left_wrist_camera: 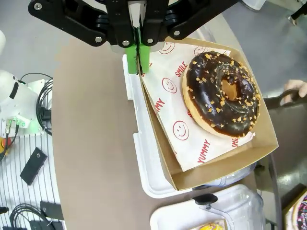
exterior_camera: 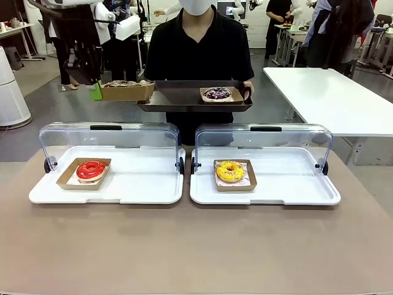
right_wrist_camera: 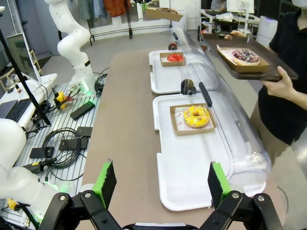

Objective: Provide the desired donut to the person.
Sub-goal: Pick up and lift the Paper togo box containing the Donut pointed at by the person, then place the picked Paper togo box onto the Handle tray extended by the person.

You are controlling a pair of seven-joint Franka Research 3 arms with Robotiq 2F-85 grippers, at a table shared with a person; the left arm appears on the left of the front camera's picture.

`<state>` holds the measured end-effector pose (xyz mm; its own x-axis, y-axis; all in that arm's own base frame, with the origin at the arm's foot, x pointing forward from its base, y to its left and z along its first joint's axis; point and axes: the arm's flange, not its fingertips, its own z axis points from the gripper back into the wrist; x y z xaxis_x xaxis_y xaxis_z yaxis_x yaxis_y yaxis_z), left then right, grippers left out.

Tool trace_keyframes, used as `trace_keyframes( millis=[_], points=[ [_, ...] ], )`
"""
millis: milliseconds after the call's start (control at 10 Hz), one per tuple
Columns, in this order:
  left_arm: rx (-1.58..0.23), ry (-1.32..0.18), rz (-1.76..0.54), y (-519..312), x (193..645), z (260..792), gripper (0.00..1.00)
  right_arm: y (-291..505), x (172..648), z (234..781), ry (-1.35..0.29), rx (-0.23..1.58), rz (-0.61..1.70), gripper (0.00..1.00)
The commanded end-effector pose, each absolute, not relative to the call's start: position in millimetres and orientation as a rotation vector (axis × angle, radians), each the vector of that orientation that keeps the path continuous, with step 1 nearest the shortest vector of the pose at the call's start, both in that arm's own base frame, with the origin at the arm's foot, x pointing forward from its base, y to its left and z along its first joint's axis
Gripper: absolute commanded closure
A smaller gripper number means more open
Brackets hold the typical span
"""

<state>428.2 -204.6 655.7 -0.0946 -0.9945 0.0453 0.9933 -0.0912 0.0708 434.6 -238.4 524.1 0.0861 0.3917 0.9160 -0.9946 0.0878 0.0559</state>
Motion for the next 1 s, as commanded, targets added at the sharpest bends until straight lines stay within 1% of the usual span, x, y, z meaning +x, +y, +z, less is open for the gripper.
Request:
trace_keyframes(
  millis=[0,900],
  points=[
    [0.020,-0.084,-1.656,-206.0,428.2,653.0,1.00,-238.2,434.6,524.1,-0.892,0.890,1.268,0.00],
    [0.020,-0.084,-1.656,-206.0,428.2,653.0,1.00,-238.2,434.6,524.1,-0.892,0.890,1.268,0.00]
  ],
)
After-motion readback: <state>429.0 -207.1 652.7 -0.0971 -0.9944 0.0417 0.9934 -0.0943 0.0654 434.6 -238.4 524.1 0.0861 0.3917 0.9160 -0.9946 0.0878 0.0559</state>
